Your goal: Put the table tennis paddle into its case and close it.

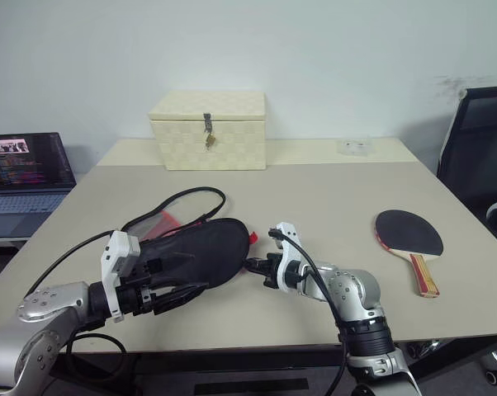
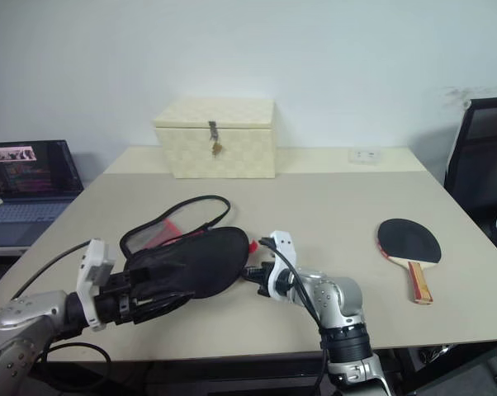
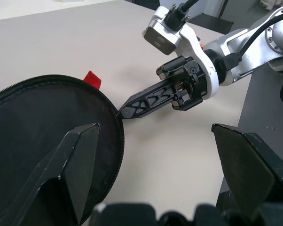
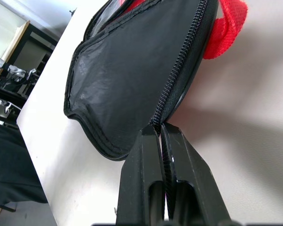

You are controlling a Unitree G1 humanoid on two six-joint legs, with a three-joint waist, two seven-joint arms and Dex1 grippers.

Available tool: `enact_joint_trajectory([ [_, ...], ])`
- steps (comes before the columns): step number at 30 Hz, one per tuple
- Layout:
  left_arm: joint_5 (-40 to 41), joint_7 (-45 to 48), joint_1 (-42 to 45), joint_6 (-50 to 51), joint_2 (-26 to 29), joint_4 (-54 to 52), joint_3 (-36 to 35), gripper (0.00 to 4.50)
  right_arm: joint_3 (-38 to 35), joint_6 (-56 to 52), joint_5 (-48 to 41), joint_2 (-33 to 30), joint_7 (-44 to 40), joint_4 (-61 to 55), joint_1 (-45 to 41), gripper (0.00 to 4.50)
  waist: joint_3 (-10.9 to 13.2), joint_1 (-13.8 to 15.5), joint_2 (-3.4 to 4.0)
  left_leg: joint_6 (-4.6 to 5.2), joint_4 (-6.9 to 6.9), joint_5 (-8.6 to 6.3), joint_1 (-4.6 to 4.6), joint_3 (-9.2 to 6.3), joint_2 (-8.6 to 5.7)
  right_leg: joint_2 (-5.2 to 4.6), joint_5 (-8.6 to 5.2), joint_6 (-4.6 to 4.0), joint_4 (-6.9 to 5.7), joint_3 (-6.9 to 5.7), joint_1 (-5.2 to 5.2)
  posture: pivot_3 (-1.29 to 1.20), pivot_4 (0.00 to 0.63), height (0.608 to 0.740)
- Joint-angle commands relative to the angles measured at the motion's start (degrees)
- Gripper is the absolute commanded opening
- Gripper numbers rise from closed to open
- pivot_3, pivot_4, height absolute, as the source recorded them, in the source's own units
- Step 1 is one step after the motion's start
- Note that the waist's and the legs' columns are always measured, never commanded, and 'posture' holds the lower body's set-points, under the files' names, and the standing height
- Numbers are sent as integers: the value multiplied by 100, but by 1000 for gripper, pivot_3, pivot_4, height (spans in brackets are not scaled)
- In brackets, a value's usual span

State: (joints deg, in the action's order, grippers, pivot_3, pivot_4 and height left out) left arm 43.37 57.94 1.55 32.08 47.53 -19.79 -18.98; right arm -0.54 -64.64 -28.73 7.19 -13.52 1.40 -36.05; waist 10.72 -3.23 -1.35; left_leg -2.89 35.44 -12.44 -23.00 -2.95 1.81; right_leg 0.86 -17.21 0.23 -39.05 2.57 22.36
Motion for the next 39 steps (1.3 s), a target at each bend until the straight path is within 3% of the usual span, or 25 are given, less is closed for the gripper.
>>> enact_joint_trajectory([
  [1, 0, -25, 41, -82, 18, -167, -88, 4177, -106, 50, -115, -61, -46, -197, -173, 53, 0, 0, 0, 0, 0, 0, 0, 0, 0, 0, 0, 0, 0, 0, 0, 0, 150, 740],
  [7, -28, 7, 90, -91, 30, -153, -25, 4177, -274, -167, -235, -921, -471, -168, -527, 53, 1, 13, 1, 0, 0, 0, -1, 0, -4, -3, 0, 0, 1, -1, 0, 0, 150, 740],
  [12, -79, 14, 241, -107, -31, -133, 166, 4177, 201, 322, 199, -2557, -1498, 480, -905, 53, 6, 47, 6, 0, -2, 0, -2, 2, -12, -4, 0, 1, 7, -1, -1, 0, 150, 740],
  [16, -134, 19, 383, -131, -57, -47, 268, 4177, 395, 905, 520, -2900, -1892, 1271, -1382, 53, 7, -18, 5, 1, -10, 0, 1, 10, -15, 5, -1, -1, 6, 6, 3, 0, 150, 740],
  [21, -218, 59, 558, -155, -99, 48, 390, 4177, 555, 1711, 996, -2769, -2028, 2224, -1907, 53, 8, -49, 6, 0, -33, 1, 5, 11, -12, 21, 0, -18, -4, 5, 18, 0, 150, 740],
  [28, -214, 99, 657, -140, -118, 72, 427, 4177, 518, 2296, 1381, -2711, -2069, 2598, -2100, 2433, 8, -2, 6, -1, -37, 1, -18, 10, -9, -1, 13, -40, 2, 4, 33, 0, 150, 740],
  [34, -234, 131, 612, -166, -100, 96, 373, 4177, 200, 1353, 1010, -2839, -2071, 1616, -1650, 4445, 7, 29, 6, -2, -32, 2, -48, 4, -9, -6, 15, -37, -4, -2, 64, 0, 150, 740],
  [39, -252, 132, 575, -178, -125, 78, 362, 4177, -33, 648, 818, -2528, -1534, 535, -917, 4445, 7, 28, 6, -2, -31, 2, -65, 3, -5, -4, 15, -38, -13, -1, 84, 0, 150, 740],
])
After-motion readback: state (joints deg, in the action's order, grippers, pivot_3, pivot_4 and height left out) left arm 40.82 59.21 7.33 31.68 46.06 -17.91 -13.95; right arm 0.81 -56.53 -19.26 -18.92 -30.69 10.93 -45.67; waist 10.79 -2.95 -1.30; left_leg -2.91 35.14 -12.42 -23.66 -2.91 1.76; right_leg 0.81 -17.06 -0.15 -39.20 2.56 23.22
